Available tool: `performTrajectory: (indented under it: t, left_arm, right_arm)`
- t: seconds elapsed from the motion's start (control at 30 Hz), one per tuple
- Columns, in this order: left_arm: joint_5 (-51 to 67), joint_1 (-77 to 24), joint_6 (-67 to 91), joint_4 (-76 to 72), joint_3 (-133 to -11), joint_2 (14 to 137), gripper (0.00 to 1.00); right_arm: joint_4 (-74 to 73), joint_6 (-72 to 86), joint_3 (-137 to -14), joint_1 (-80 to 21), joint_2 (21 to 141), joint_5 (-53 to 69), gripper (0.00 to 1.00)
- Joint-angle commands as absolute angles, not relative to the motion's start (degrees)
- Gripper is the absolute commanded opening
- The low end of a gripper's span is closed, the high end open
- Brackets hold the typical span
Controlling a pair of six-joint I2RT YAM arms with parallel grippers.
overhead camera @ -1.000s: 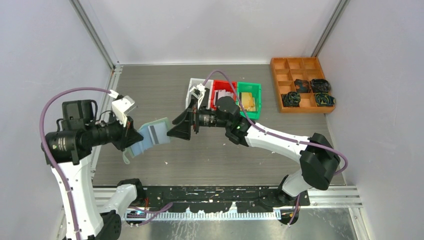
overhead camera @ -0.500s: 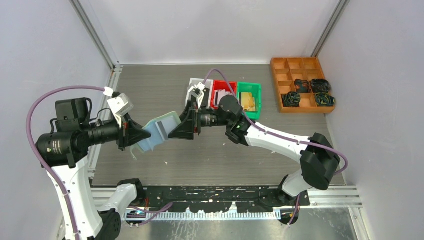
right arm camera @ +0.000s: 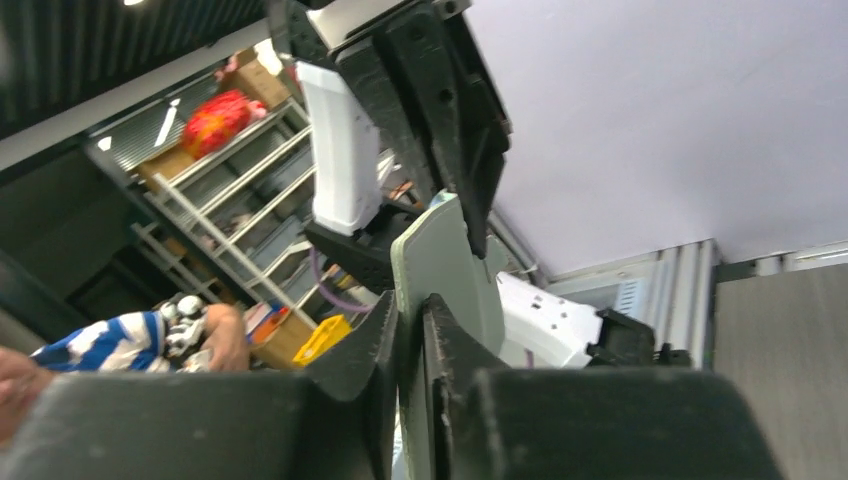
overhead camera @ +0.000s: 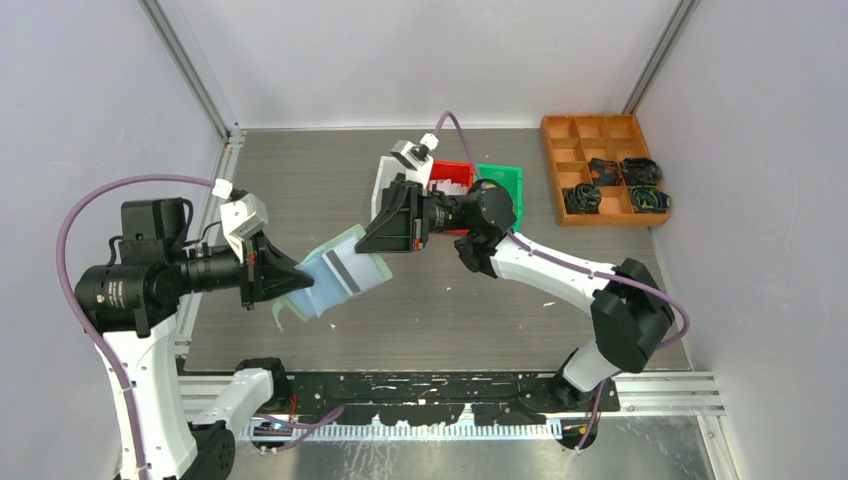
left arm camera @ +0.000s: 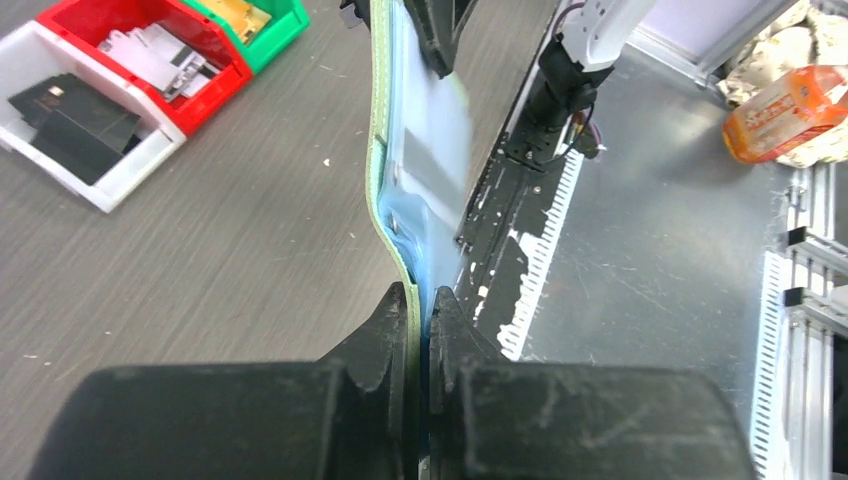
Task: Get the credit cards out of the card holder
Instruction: Remove the credit card from the card holder.
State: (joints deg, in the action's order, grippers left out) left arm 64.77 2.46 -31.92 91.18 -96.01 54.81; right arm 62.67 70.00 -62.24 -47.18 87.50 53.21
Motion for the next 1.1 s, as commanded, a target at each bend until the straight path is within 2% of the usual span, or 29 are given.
performTrajectory:
  t: [0.0, 0.07, 0.13, 0.33, 0.63, 0.87, 1.07]
  left_arm:
    - [65.77, 2.02, -28.05, 96.78, -93.36, 53.02, 0.06]
    - [64.78, 2.02, -23.98, 91.45, -91.51, 51.39, 0.07]
    - [64.52, 2.02, -21.64, 88.20, -90.30, 49.87, 0.04]
    - [65.30, 2.02, -20.58, 87.67, -90.81, 49.94, 0.01]
    - [65.35, 2.04, -18.78, 86.52, -91.23, 49.49, 0.00]
    - [65.48, 2.02, -17.73, 85.56, -91.26, 49.60, 0.00]
    - [65.59, 2.02, -16.82, 84.89, -91.50, 49.61, 0.00]
  right_arm:
    - [80.97, 85.96, -65.54, -47.46, 89.74, 56.68, 0.11]
    - [80.71, 85.93, -65.04, -47.45, 89.62, 56.77, 0.02]
    - [79.91, 85.58, -64.48, -47.46, 89.26, 56.91, 0.01]
    - [80.07, 85.18, -61.93, -47.46, 87.01, 56.36, 0.16]
    - [80.79, 83.95, -58.35, -47.46, 84.93, 56.36, 0.27]
    - [78.57, 81.73, -58.39, -47.46, 83.86, 57.27, 0.28]
    - [64.69, 70.38, -57.75, -47.81, 80.65, 57.32, 0.27]
